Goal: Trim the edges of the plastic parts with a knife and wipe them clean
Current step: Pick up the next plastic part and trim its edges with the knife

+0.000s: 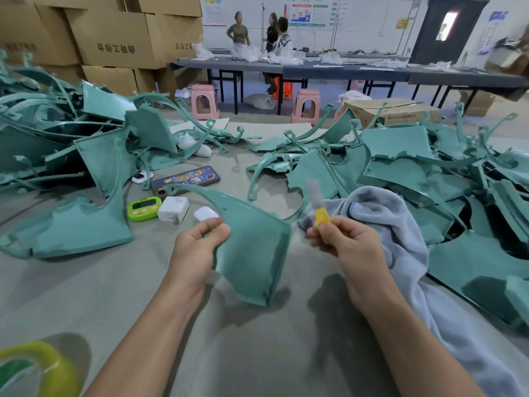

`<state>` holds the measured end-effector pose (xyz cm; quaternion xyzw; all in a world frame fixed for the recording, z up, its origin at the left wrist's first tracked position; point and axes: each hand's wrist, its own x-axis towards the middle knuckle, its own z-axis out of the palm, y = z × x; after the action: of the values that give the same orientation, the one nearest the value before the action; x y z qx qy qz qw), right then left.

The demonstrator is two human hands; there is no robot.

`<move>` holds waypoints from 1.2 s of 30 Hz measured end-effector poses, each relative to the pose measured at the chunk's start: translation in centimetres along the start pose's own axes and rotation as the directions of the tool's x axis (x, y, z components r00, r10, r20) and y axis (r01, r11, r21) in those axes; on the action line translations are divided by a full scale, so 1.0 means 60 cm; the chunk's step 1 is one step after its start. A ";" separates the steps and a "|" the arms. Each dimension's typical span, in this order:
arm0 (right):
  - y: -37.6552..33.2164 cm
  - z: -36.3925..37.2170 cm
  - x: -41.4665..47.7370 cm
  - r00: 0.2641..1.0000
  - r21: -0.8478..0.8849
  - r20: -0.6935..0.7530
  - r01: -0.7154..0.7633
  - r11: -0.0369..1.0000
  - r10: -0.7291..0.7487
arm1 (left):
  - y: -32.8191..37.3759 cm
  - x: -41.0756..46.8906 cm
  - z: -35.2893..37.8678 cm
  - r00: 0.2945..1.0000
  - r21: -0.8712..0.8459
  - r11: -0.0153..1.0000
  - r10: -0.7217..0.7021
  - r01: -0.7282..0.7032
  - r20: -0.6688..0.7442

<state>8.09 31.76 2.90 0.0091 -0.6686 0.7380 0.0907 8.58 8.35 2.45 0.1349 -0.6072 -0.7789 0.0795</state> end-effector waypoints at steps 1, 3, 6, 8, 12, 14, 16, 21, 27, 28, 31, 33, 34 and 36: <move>0.002 -0.003 0.000 0.998 -0.131 -0.002 0.063 0.989 -0.063 | 0.000 0.002 -0.001 1.000 -0.031 1.000 0.002 -0.003 -0.023; 0.009 0.000 -0.005 0.989 -0.391 0.028 0.144 0.909 -0.145 | 0.000 0.005 -0.001 0.998 -0.072 0.997 0.024 -0.028 -0.056; 0.025 0.014 -0.014 0.984 -0.582 0.078 0.174 0.794 -0.159 | -0.004 0.005 0.004 0.994 -0.098 0.993 0.049 -0.058 -0.093; 0.032 0.018 -0.017 0.982 -0.627 0.132 0.190 0.756 -0.137 | -0.002 0.006 0.004 0.992 -0.146 0.987 0.049 -0.066 -0.119; 0.023 0.010 -0.018 0.958 -0.616 0.253 0.270 0.740 -0.139 | 0.004 0.010 -0.004 0.984 -0.219 0.970 0.064 -0.100 -0.169; 0.017 0.006 -0.019 0.938 -0.627 0.328 0.306 0.716 -0.114 | 0.006 0.012 -0.007 0.979 -0.248 0.963 0.055 -0.104 -0.198; 0.011 0.009 -0.019 0.913 -0.653 0.406 0.324 0.685 -0.044 | 0.009 0.015 -0.013 0.976 -0.276 0.957 0.024 -0.085 -0.216; -0.009 0.005 -0.021 0.854 -0.643 0.516 0.333 0.690 0.069 | 0.008 0.019 -0.018 0.986 -0.278 0.960 -0.046 0.000 -0.158; 0.002 0.002 -0.010 0.985 -0.663 0.076 0.168 0.730 -0.158 | 0.004 0.010 -0.005 0.998 -0.163 0.987 -0.018 0.009 -0.054; 0.001 -0.003 -0.007 0.981 -0.658 0.033 0.165 0.735 -0.191 | 0.004 0.009 -0.003 0.998 -0.166 0.986 -0.015 0.006 -0.054; -0.015 -0.008 -0.011 0.965 -0.499 0.239 0.215 0.840 -0.105 | 0.005 0.009 -0.002 0.996 -0.184 0.983 -0.008 -0.009 -0.092; -0.019 0.001 -0.021 0.877 -0.503 0.478 0.233 0.832 0.043 | 0.008 0.011 -0.004 0.994 -0.194 0.981 -0.010 -0.011 -0.104; -0.014 0.006 -0.024 0.862 -0.557 0.501 0.258 0.789 0.072 | 0.008 0.011 -0.006 0.995 -0.199 0.980 -0.011 -0.009 -0.099; -0.004 0.009 -0.019 0.938 -0.668 0.346 0.245 0.702 0.001 | 0.009 0.011 -0.007 0.996 -0.191 0.982 -0.007 -0.009 -0.088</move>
<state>9.17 31.14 3.02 0.1385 -0.9018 0.4086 0.0269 8.04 7.61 2.78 0.1605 -0.5257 -0.8269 0.1191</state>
